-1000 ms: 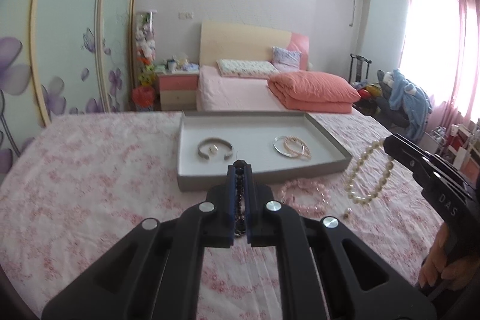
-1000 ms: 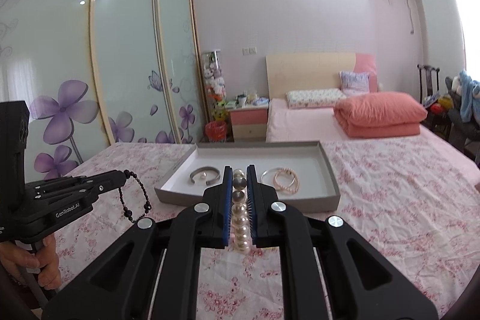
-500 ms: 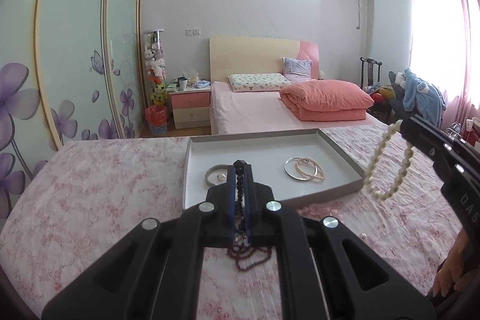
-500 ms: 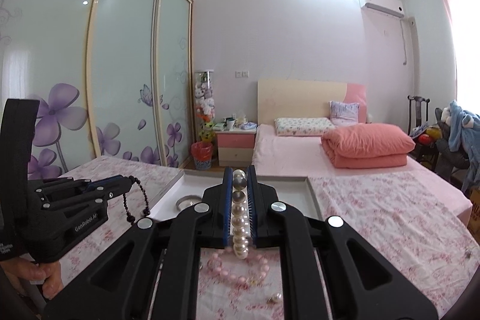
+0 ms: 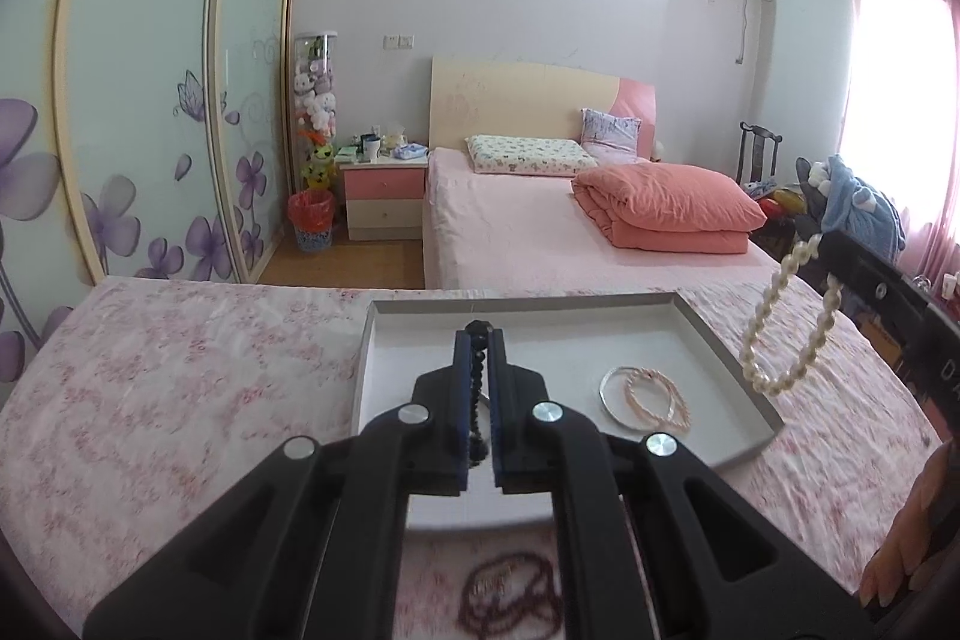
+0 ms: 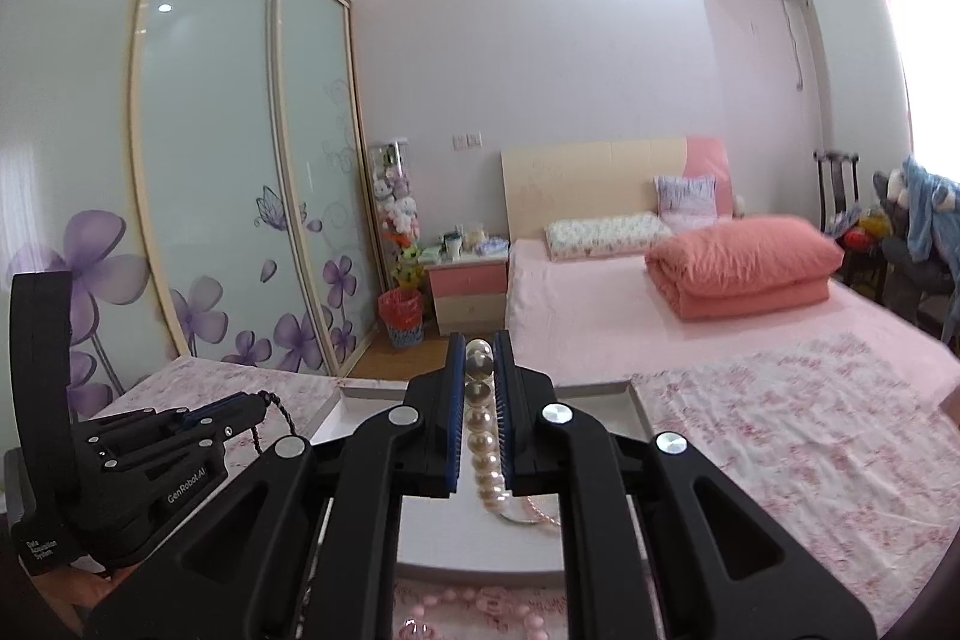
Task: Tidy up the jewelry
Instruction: 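Lower both held items into the gray tray and open both tools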
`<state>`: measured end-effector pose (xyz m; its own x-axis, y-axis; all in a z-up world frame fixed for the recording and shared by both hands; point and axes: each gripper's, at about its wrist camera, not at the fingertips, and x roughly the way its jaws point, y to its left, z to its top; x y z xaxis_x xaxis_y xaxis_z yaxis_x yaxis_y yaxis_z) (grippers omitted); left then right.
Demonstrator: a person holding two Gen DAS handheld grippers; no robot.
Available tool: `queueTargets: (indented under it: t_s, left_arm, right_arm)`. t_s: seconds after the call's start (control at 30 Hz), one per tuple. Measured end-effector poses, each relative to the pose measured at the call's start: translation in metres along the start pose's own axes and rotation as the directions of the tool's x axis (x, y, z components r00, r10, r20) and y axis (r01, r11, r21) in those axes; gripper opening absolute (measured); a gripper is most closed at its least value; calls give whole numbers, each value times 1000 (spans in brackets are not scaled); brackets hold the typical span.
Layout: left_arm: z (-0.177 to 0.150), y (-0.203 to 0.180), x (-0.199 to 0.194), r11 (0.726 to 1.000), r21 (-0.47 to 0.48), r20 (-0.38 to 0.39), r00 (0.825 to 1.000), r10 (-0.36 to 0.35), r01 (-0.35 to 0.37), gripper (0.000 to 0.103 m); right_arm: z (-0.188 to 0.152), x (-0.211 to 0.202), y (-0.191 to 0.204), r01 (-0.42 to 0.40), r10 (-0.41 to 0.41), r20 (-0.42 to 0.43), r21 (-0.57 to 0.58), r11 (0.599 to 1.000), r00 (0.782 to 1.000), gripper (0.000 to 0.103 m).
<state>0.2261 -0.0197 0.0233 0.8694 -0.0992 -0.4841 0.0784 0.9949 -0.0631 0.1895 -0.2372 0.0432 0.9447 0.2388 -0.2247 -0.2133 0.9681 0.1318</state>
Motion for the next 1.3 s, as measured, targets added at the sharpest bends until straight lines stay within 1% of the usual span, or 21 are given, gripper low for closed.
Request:
queueTargets:
  t_s: [0.1,0.2,0.43,0.47,0.5,0.57,0.6,0.8,0.97,1.1,1.23,1.3]
  left_arm:
    - [3,2,21,1000,-2,-28,1000,-8,8,6]
    - [3,2,40,1000,-2,-56,998,-20,20,6]
    - [-2,-1,80,1000,-4,-107,994,-20,19,7]
    - [-2,-1,83,1000,-7,-109,994,-16,15,8]
    - [-2,1,86,1000,-14,-112,994,-11,10,12]
    - [-3,5,89,999,-33,-117,993,-4,0,18]
    - [-3,7,90,999,-39,-117,993,-3,-2,18]
    - [-4,23,83,997,-72,-120,993,16,-25,18]
    - [-7,29,66,996,-76,-108,993,36,-44,18]
    - [-12,32,49,995,-87,-103,994,47,-56,21]
    - [-29,40,28,995,-85,-113,993,44,-54,25]
    - [-39,42,15,996,-70,-130,990,45,-55,30]
  right_arm:
    - [-5,23,-6,-8,10,-61,34,999,998,10]
    - [-11,43,-7,-4,9,-105,42,999,994,10]
    - [-21,85,-10,-13,30,-210,78,997,977,11]
    - [-21,89,-11,-8,26,-221,81,997,975,12]
    - [-22,89,-12,-2,20,-221,83,997,975,14]
    - [-21,85,-12,6,12,-209,85,996,978,32]
    - [-20,84,-13,10,7,-201,83,996,980,34]
    - [-19,75,-16,13,2,-191,78,997,982,34]
    - [-18,65,-14,13,0,-185,72,997,983,34]
    - [-21,49,-14,18,-6,-180,64,998,984,34]
    - [-32,28,-18,28,-20,-215,36,999,976,34]
    - [-41,17,-26,33,-26,-250,25,999,968,34]
